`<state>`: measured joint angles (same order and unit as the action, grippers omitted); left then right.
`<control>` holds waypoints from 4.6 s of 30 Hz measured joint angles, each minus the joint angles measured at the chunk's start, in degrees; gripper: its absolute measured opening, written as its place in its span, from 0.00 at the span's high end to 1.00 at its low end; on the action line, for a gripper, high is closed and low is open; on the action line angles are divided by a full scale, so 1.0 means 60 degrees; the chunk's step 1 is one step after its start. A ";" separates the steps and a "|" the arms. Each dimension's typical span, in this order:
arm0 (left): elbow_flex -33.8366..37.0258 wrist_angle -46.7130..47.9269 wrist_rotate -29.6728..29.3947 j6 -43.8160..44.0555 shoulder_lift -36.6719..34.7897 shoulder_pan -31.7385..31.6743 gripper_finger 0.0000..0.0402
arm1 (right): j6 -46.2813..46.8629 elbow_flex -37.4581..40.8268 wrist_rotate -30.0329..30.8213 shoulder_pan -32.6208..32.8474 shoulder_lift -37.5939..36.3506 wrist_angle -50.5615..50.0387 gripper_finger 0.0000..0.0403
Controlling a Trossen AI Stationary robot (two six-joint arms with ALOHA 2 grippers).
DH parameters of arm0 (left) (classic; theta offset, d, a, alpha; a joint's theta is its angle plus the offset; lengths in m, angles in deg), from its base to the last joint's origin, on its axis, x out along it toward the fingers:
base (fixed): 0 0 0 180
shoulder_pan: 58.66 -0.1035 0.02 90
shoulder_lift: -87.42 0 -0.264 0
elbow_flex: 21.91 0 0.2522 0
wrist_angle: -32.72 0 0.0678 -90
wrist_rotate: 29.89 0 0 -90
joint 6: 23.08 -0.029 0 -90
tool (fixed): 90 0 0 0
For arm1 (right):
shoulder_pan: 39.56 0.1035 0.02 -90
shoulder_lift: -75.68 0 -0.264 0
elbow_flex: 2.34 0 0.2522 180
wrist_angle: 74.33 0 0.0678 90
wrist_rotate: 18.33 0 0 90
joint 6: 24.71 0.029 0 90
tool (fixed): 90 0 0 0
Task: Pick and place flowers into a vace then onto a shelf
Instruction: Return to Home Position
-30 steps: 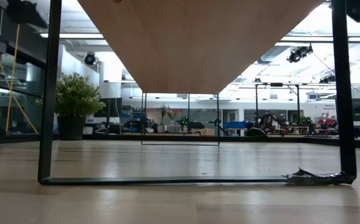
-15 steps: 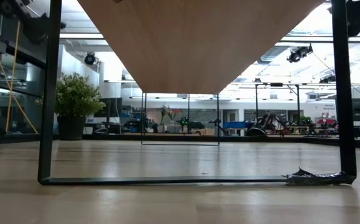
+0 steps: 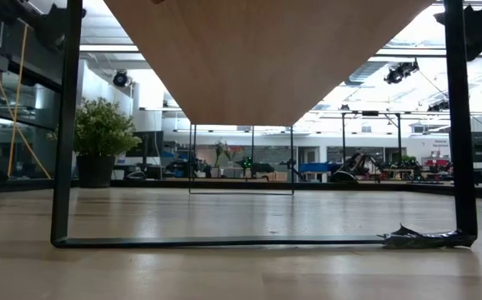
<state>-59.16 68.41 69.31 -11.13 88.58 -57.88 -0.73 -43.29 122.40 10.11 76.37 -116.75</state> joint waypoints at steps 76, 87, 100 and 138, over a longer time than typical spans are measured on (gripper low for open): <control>0.3759 -0.4078 0.0798 -0.0988 -0.0123 -0.0004 0.01 | -0.1269 0.4438 -0.5768 -0.6612 -0.0058 0.7663 0.46; 0.3772 -0.4053 0.0406 -0.1124 -0.0085 -0.0004 0.01 | -0.1578 0.4439 -0.5351 -0.6612 -0.0058 0.6885 0.47; 0.3786 -0.4009 0.0207 -0.1192 -0.0085 -0.0004 0.01 | -0.1207 0.4443 -0.5911 -0.6612 -0.0058 0.5816 0.47; 0.3801 -0.3918 -0.0336 -0.1447 -0.0081 -0.0003 0.01 | -0.0792 0.4446 -0.6420 -0.6612 0.0076 0.5255 0.47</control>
<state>-36.35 44.90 67.29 -19.82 88.09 -57.90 -5.48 -16.61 83.88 -29.56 76.83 -85.21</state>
